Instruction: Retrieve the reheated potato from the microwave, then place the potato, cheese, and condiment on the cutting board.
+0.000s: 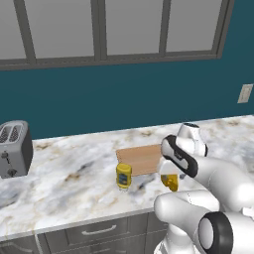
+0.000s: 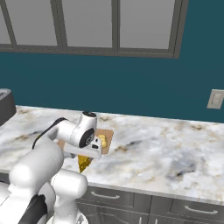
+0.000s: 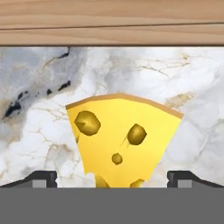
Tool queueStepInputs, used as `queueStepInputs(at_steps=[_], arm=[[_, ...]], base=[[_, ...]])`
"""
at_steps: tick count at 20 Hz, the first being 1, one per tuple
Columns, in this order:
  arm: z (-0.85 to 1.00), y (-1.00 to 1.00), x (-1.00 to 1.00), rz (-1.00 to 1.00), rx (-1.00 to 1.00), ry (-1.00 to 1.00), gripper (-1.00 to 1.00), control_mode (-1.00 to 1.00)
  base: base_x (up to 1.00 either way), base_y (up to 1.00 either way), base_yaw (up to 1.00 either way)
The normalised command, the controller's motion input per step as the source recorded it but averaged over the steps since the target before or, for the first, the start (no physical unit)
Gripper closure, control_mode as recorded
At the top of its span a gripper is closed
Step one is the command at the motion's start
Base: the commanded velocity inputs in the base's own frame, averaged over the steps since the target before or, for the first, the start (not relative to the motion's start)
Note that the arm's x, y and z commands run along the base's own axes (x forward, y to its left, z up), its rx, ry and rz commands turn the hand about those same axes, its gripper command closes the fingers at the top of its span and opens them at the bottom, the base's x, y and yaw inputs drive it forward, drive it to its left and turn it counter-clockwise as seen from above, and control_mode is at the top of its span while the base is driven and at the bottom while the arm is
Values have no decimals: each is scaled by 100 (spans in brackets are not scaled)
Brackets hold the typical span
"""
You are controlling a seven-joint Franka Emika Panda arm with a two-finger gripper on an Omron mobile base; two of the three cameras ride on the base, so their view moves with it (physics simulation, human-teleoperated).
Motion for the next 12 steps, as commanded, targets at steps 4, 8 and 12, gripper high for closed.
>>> queueStepInputs(at_steps=[4, 8, 12], arm=[[-19, 9, 8, 0, 0, 0, -100, -100], [-26, 1, 13, 0, -1, 0, -100, -100], [-18, 0, 16, 0, -3, 0, -100, -100]], base=[[0, 0, 0], [0, 0, 0], [0, 0, 0]])
